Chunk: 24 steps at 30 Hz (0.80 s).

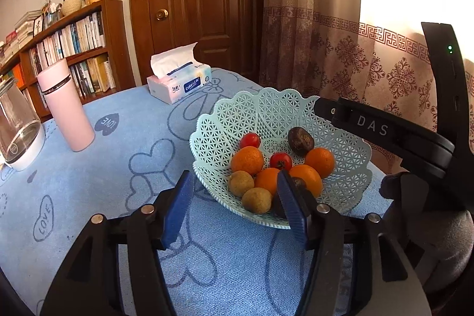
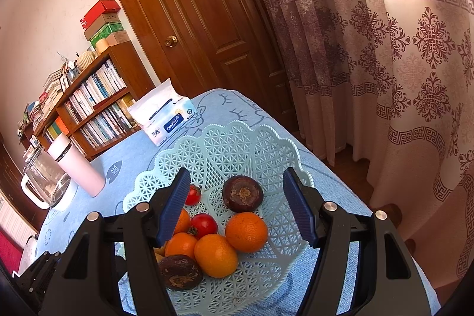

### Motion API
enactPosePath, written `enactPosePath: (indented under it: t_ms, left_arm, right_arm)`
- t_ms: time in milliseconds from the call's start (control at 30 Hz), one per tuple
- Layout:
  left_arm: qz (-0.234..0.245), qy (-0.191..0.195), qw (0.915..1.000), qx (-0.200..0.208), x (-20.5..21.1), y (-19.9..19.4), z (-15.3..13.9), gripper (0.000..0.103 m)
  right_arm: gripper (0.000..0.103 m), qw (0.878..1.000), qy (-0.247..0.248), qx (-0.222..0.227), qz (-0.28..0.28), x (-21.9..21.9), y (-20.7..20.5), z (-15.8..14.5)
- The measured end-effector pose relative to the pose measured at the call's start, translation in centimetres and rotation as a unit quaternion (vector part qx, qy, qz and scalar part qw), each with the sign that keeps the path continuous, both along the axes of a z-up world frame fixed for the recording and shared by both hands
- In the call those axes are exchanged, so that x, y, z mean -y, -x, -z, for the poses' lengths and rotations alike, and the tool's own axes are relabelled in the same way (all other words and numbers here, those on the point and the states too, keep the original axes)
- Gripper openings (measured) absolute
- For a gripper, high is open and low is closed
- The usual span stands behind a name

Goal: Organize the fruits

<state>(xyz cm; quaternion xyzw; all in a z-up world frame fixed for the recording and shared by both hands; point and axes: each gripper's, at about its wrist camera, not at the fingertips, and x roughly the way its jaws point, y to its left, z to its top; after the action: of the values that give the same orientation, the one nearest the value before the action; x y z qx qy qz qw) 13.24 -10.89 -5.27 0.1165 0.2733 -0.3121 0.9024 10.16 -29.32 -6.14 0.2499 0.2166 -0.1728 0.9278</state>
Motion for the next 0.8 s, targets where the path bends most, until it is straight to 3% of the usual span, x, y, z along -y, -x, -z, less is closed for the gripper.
enactPosePath:
  t_ms: [100,200,500,633,800]
  left_arm:
    - [-0.014,-0.005,0.9996,0.022,-0.3,0.3,-0.2,0.071]
    - [-0.028,-0.014,0.9986,0.043,-0.5,0.7,-0.4,0.089]
    - [-0.055,-0.019,0.9962,0.064,-1.8,1.3,-0.7,0.092]
    - [-0.076,-0.028,0.9939,0.076,-2.3,1.5,-0.8,0.098]
    - [-0.094,-0.036,0.9917,0.08,-3.0,1.7,-0.6,0.098]
  right_arm:
    - [0.067,1.0,0.005,-0.001,0.003,0.0,0.1,0.0]
    - [0.067,1.0,0.011,-0.001,0.005,-0.1,0.3,0.0]
    - [0.072,0.999,0.031,-0.012,0.009,-1.1,1.4,0.6]
    - [0.086,0.999,0.045,-0.015,0.01,-1.8,2.3,0.7]
    - [0.092,0.998,0.062,-0.028,0.01,-2.8,3.5,1.0]
